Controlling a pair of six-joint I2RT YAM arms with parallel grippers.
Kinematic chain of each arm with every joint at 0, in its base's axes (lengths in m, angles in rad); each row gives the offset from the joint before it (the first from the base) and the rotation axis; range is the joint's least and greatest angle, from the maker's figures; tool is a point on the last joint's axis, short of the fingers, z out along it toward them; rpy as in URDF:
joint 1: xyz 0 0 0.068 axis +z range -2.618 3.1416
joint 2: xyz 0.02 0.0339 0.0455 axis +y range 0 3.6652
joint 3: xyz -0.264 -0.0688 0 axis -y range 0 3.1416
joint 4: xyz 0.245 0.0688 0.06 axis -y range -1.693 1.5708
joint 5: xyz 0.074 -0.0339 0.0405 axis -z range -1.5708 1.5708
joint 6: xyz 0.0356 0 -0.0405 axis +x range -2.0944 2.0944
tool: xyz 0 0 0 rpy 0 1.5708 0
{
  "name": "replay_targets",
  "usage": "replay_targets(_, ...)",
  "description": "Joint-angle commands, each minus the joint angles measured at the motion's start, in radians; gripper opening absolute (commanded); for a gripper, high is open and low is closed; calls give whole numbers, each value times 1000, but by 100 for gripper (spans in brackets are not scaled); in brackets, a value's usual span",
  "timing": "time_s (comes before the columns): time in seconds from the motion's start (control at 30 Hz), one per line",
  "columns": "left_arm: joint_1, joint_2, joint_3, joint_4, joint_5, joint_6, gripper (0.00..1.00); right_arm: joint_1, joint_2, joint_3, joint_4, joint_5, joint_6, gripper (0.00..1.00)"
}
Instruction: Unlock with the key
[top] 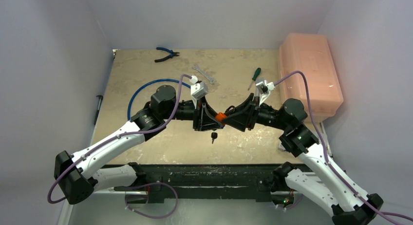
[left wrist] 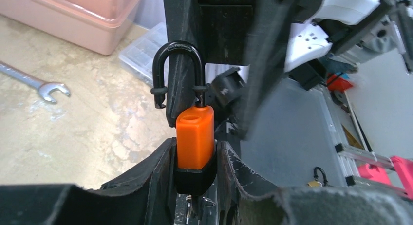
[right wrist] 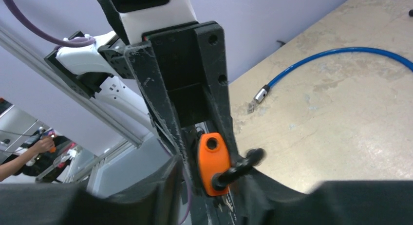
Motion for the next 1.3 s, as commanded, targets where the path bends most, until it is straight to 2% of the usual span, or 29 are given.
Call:
replay_targets(0.0,-1,5,31,0,-101,48,0,8,-7,29,6,30,3,57)
replay_targets(0.1,2,-6,32,-12,-127,55,0,8,-18,45,-63,85,-26,72)
replay_targets(0.3,3,-13,33,-31,-139,67,0,8,-41,71,-190,180,-83,79)
replay_targets(0.5,5,-30,45,-39,-134,61,0,8,-69,114,-312,267,-143,93)
replay_targets(0.8,5,-24,141,-205,-78,106,0,7,-145,190,-362,329,-197,95)
replay_targets(0.9,6,-26,147,-209,-24,100,0,8,-164,213,-343,350,-213,95)
replay_targets(1.03,5,-30,150,-185,50,77,0,8,-141,227,-291,305,-214,96)
replay_targets(1.27,6,-50,144,-127,101,25,0,7,-80,230,-219,166,-201,83)
